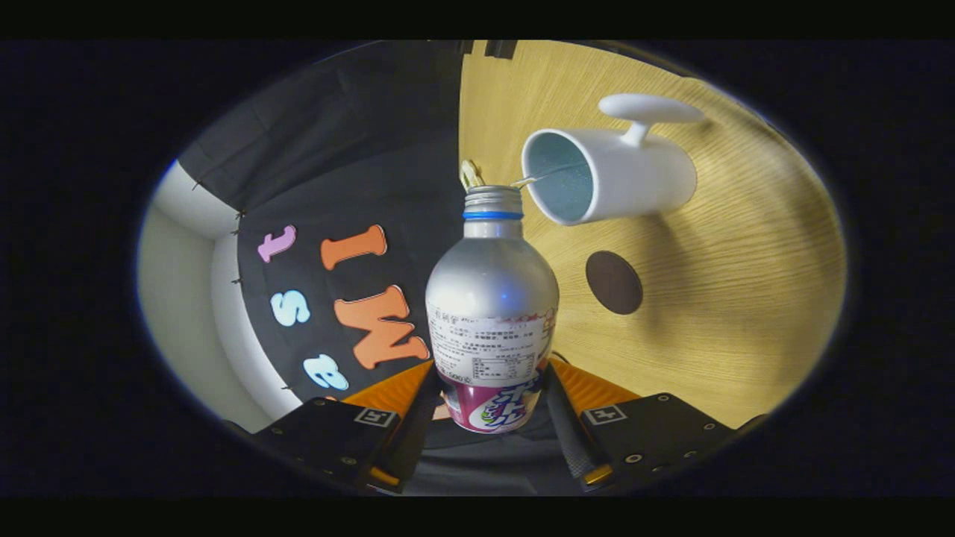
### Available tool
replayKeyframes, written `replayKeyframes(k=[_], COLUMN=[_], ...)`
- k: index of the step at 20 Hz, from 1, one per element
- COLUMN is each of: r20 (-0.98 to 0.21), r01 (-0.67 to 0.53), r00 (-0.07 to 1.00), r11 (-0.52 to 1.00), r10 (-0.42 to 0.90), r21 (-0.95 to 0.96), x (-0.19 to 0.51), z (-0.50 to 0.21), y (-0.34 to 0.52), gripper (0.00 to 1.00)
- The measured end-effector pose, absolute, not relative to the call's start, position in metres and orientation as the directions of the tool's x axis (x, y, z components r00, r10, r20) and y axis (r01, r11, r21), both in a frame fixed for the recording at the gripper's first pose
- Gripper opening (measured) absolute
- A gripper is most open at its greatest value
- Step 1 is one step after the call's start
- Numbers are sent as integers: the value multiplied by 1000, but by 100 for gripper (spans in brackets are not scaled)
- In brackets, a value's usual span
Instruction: Take the bottle from table, then pour the juice into the cup, finally place the bottle on the coaster
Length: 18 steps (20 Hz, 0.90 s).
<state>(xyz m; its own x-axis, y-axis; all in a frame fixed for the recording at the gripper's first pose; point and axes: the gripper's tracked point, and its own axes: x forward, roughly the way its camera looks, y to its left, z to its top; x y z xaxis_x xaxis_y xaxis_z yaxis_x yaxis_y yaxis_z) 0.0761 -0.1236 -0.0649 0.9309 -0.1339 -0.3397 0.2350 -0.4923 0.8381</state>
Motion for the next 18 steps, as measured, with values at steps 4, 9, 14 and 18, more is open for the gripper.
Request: replayKeyframes(k=[4,9,14,18], r20=[-338,-340,-340,-340], r01=[231,227,222,220], r00=[931,931,931,931], r11=[-500,-519,-536,-542], r10=[-134,-132,-132,-130], r21=[835,824,815,811], x=[78,79,77,77], z=[-64,-63,-63,-62], y=[-123,-123,-125,-124], gripper=[76,76,76,76])
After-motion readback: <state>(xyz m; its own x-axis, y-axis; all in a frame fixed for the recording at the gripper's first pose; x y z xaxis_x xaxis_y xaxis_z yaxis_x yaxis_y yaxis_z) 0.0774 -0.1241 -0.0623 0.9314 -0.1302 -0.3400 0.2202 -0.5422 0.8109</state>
